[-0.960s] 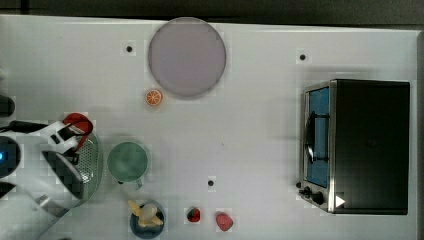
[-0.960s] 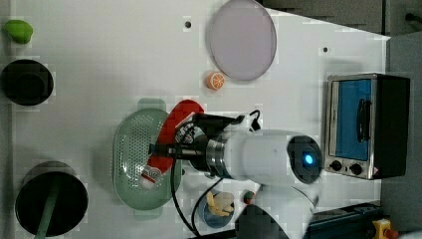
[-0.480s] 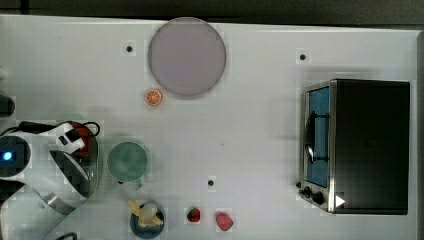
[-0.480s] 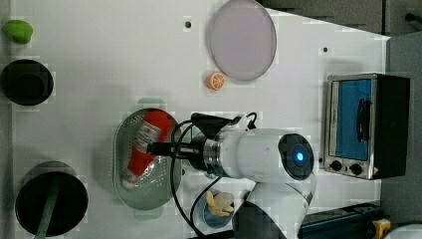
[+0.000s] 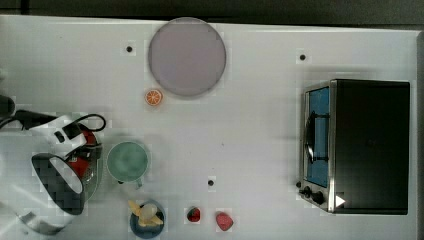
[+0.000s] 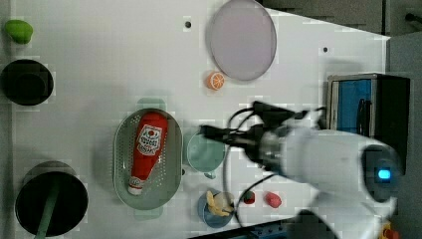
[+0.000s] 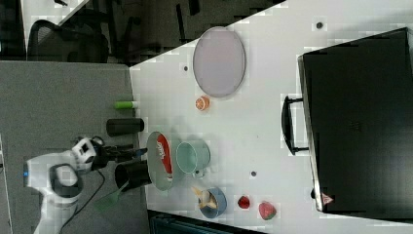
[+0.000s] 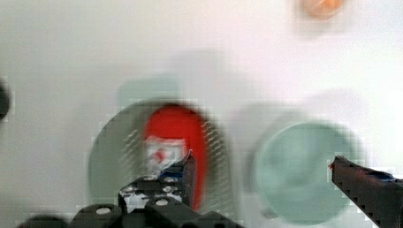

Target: Pick Ketchup from the table and place it in strainer.

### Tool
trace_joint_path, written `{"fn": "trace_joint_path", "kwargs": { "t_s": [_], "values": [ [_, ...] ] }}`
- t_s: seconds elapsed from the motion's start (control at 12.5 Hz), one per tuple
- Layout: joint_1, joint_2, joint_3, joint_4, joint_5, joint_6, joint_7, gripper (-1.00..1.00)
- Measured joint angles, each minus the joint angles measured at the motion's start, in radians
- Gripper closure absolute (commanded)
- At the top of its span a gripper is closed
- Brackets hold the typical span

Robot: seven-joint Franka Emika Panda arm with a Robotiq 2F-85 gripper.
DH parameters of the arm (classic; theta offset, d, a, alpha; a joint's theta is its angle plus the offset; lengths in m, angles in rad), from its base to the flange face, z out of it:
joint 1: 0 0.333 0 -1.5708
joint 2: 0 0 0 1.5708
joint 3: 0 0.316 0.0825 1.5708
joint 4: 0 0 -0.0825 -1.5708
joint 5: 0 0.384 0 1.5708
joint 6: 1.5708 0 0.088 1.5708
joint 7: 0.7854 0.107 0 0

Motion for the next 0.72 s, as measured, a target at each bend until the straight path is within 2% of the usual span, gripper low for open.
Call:
{"fn": "trace_joint_path", "kwargs": {
  "t_s": [0.24,0.4,0.48,0.64,0.72],
  "values": [
    [-0.079,-0.16,-0.07,0.018,-0.001,-0.121,0.003,-1.0],
    [-0.104,-0.234,-0.174,0.027,0.001,-0.182,0.005,-1.0],
    [-0.123,-0.262,-0.225,0.029,0.031,-0.208,0.005,-1.0],
    [-0.146,-0.294,-0.34,0.037,0.15,-0.273,0.005,-1.0],
    [-0.153,-0.3,-0.392,0.051,0.158,-0.313,-0.005,-1.0]
  ]
}}
